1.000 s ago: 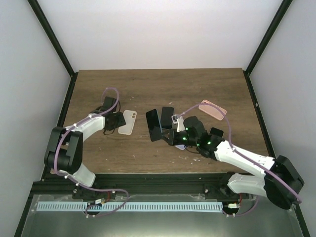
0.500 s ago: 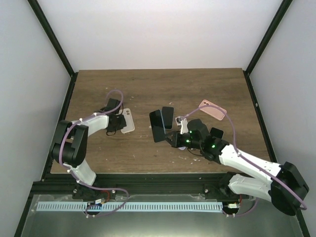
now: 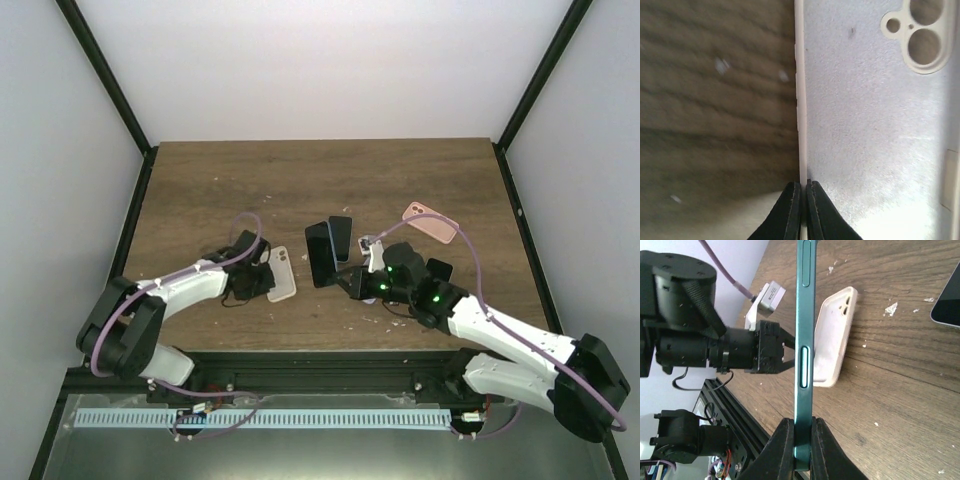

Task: Put the phone into the phone case

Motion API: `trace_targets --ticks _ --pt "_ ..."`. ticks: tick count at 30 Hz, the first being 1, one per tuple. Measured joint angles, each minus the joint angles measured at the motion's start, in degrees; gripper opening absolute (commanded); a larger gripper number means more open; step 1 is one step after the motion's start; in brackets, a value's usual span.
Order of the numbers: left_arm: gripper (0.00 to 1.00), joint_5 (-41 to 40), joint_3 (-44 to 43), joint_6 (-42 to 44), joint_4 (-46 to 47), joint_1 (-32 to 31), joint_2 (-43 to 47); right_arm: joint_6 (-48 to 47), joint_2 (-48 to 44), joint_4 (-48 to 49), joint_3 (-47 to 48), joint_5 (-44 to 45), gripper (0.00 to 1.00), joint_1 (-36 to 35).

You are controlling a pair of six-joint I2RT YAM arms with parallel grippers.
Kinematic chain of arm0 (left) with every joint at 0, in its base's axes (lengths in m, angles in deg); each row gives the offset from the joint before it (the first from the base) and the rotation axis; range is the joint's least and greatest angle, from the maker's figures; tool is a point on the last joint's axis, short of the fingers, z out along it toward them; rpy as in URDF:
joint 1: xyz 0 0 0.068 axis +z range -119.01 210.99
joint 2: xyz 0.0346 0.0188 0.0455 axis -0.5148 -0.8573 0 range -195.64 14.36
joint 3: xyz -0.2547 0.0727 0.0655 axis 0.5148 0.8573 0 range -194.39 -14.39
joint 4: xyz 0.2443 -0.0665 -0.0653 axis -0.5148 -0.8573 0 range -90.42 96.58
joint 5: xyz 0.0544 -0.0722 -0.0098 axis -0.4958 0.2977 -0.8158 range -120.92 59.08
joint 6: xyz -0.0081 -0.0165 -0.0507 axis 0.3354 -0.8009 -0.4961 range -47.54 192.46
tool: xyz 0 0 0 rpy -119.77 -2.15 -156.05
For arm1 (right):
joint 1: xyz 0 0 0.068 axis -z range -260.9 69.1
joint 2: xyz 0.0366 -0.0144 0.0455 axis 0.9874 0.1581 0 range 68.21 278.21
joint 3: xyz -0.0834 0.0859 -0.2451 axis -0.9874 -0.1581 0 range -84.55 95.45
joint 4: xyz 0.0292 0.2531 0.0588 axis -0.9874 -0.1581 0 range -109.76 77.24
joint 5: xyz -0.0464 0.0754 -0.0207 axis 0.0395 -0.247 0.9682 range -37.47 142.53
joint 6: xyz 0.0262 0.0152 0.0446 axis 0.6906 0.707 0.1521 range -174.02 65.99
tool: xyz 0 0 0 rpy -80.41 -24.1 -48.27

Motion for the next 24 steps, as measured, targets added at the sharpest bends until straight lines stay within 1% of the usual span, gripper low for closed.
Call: trace_targets --ticks 2,7,12,13,16,18,20,22,24 --pt "0.12 0.85 1.18 -2.40 0.44 -2.40 1.33 0.09 0.24 0.04 -0.26 -0.20 0.01 0.00" --pt "0.31 3.58 3.41 -7.10 2.43 -7.13 2.08 0.68 2.56 0.87 -0.55 -0.81 0.01 0.00" --pt "0.46 5.25 3.85 -8.17 3.82 -7.19 3.06 1.09 6.99 2.67 -0.52 -2.23 0.01 0.00" --pt "0.47 6.10 4.57 -8.44 4.48 -6.71 4.07 1.14 8.15 3.08 -0.50 -2.69 0.01 0.00" --pt "0.59 8.68 7.06 -8.50 5.77 -4.13 8.83 1.14 11.69 4.13 -0.15 -4.15 0.01 0.00" --pt "0.69 9.84 8.24 -8.00 6.40 -1.73 13.07 1.09 14.12 4.55 0.39 -5.09 0.01 0.00" --pt "0.78 10.78 9.11 -7.08 7.45 0.50 17.22 1.05 17.16 4.94 1.64 -6.25 0.01 0.00" --pt "0.80 11.50 10.23 -6.47 8.83 2.75 21.68 1.07 20.00 5.68 2.97 -7.28 0.01 0.00" --pt "0.81 12.61 11.37 -5.68 9.97 4.83 25.14 1.09 22.51 6.69 4.15 -8.41 0.01 0.00"
